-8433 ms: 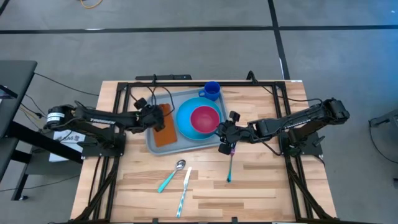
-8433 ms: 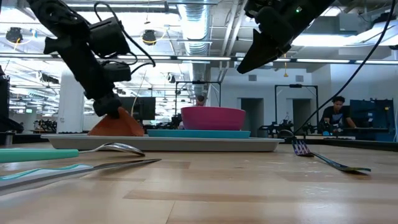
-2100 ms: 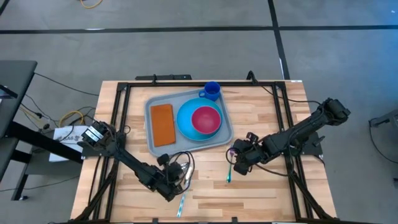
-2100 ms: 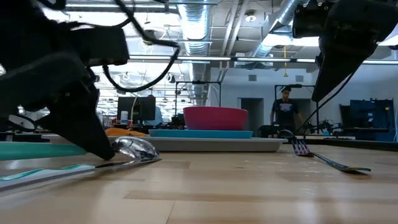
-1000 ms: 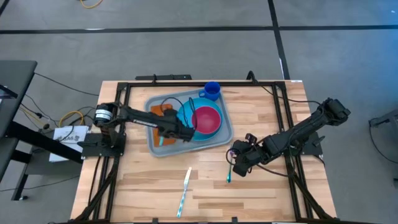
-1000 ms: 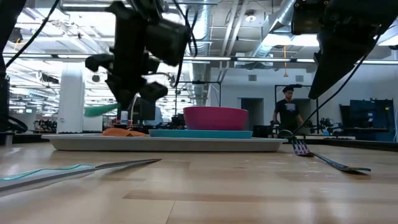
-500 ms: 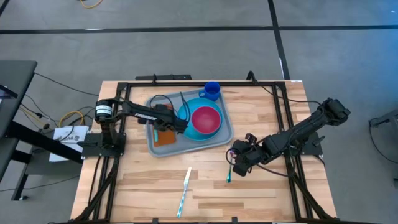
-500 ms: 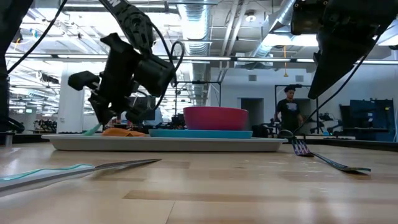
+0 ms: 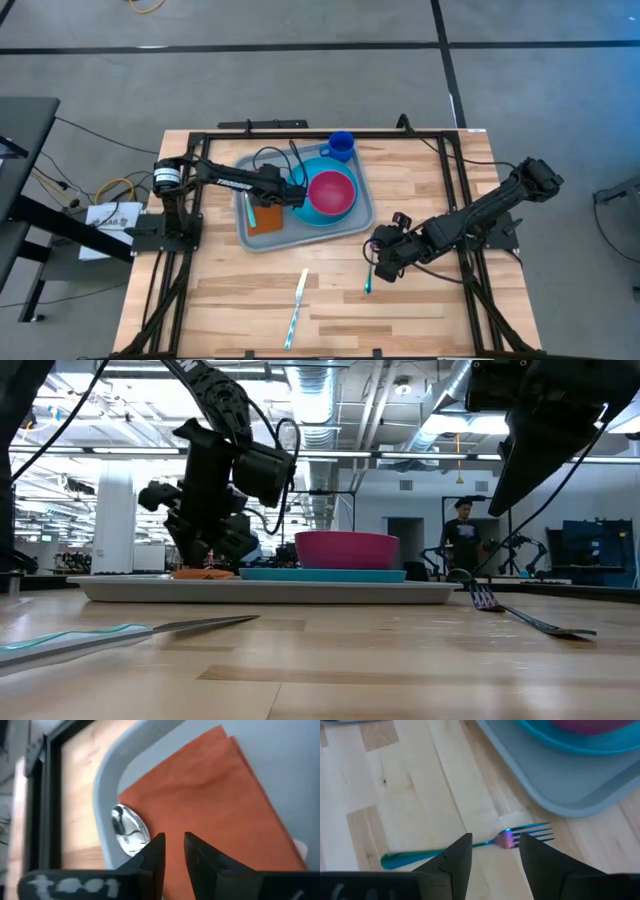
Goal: Set up tray
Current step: Put the purple fork on the brown napkin on the gray tray
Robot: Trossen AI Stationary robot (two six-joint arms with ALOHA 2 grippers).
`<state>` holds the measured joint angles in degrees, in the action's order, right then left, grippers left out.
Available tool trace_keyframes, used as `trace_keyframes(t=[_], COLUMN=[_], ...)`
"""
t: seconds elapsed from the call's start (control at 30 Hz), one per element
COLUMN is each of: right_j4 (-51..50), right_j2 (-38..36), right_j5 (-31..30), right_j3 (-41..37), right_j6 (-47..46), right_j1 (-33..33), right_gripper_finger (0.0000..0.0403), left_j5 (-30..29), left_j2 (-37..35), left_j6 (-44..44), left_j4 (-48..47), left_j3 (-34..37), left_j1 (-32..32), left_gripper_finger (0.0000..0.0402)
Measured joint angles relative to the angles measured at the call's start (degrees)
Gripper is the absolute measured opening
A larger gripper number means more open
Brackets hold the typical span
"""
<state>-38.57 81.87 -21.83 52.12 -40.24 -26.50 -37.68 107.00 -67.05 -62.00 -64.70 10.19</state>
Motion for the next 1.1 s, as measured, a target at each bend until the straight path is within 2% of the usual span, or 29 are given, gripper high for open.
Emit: trace_keyframes(t=[0.2, 0.37, 0.53, 0.7, 0.8, 0.93, 1.0, 1.1], right_j4=[0.03, 0.98, 1.12, 4.05, 4.85, 6.76, 10.59, 21.79], right_j2=[0.00, 0.00, 0.00, -0.09, -0.13, -0.13, -0.13, -0.13], right_j5=[-0.76, -1.10, -1.27, -4.86, -8.37, -12.78, -12.93, -11.77], right_j3=[0.00, -2.12, -8.79, -12.71, -12.81, -12.91, -13.60, -16.48], right_j6=[-1.65, -5.70, -14.64, -19.88, -17.52, -11.06, -6.15, 0.04], right_j1=[-0.57, -2.07, -3.84, -5.26, -5.26, -4.85, -4.85, -4.85], right_gripper_finger=[0.0153, 0.0153, 0.0153, 0.0158, 0.0160, 0.0165, 0.0167, 0.0171], left_j5=[-3.51, -3.73, -3.35, 0.03, -0.36, -5.67, -9.69, -16.74], left_j2=[0.00, -0.07, -0.09, -3.74, -6.95, -11.42, -12.37, -12.90], left_j6=[0.18, 0.93, 5.45, 10.73, 5.36, -4.08, -10.94, -19.23], left_j4=[-12.20, -22.10, -28.38, -28.19, -27.86, -27.60, -25.75, -20.19], left_j3=[-5.71, -11.46, -15.48, -16.46, -15.88, -14.41, -12.27, -7.78], left_j1=[-3.00, -8.21, -14.81, -22.21, -27.66, -35.90, -40.29, -46.37], left_gripper_finger=[0.0064, 0.0064, 0.0064, 0.0064, 0.0064, 0.0064, 0.0064, 0.0064])
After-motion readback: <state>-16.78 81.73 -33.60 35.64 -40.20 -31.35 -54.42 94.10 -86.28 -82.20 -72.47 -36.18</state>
